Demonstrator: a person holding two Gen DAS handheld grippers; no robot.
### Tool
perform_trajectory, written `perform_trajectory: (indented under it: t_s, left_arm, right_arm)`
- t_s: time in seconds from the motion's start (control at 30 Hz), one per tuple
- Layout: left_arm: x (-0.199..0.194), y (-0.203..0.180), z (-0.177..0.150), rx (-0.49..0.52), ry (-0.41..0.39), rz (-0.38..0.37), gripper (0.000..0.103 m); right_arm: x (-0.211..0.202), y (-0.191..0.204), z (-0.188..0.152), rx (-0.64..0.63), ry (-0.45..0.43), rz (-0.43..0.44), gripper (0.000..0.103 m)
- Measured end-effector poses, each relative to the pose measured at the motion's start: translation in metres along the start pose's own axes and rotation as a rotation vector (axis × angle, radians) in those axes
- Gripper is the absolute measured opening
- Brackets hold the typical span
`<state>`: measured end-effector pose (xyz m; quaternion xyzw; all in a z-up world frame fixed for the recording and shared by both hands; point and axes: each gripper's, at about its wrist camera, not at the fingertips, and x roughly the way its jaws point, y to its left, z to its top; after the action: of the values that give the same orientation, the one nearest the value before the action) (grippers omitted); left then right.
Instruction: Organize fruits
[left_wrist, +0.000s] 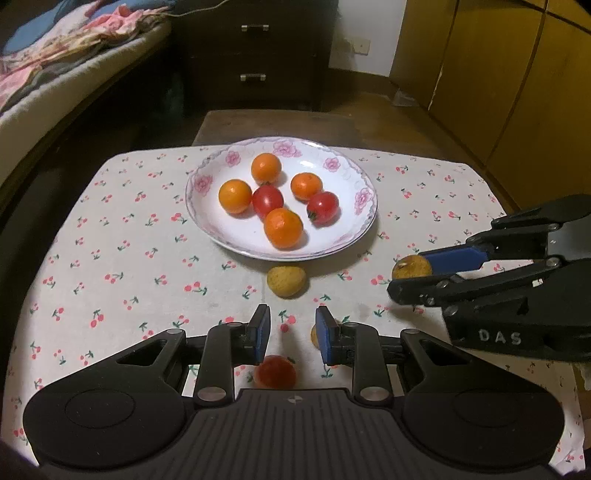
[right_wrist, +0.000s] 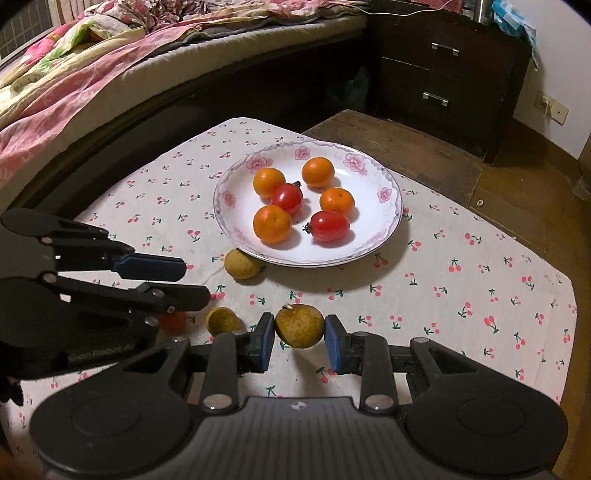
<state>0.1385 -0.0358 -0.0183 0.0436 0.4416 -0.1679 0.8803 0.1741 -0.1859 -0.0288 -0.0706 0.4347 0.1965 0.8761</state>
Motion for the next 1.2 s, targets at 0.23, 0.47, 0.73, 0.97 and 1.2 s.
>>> perform_trajectory:
  t_s: [0.23, 0.47, 0.73, 0.97, 1.2]
  left_arm:
    - [0.008, 0.007, -0.012, -0.009, 0.058, -0.015, 0.039]
    - [0.013, 0.012, -0.017, -0.043, 0.082, -0.015, 0.038]
    - [0.015, 0.005, -0.023, -0.007, 0.085, -0.007, 0.037]
    - [0.015, 0.001, -0.021, 0.017, 0.077, 0.019, 0.034]
    - [0.008, -0.001, -0.012, 0.015, 0.047, 0.026, 0.034]
  right_arm:
    - [0.003, -0.004, -0.003, 0.012, 0.018, 0.006, 0.034]
    - [0.008, 0.001, -0.004, 0.001, 0.033, 0.012, 0.034]
    - [0.008, 0.000, -0.004, 0.003, 0.037, 0.012, 0.034]
    - [0.008, 0.001, -0.004, -0.003, 0.037, 0.015, 0.034]
    - [0.008, 0.002, -0.001, 0.000, 0.030, 0.011, 0.034]
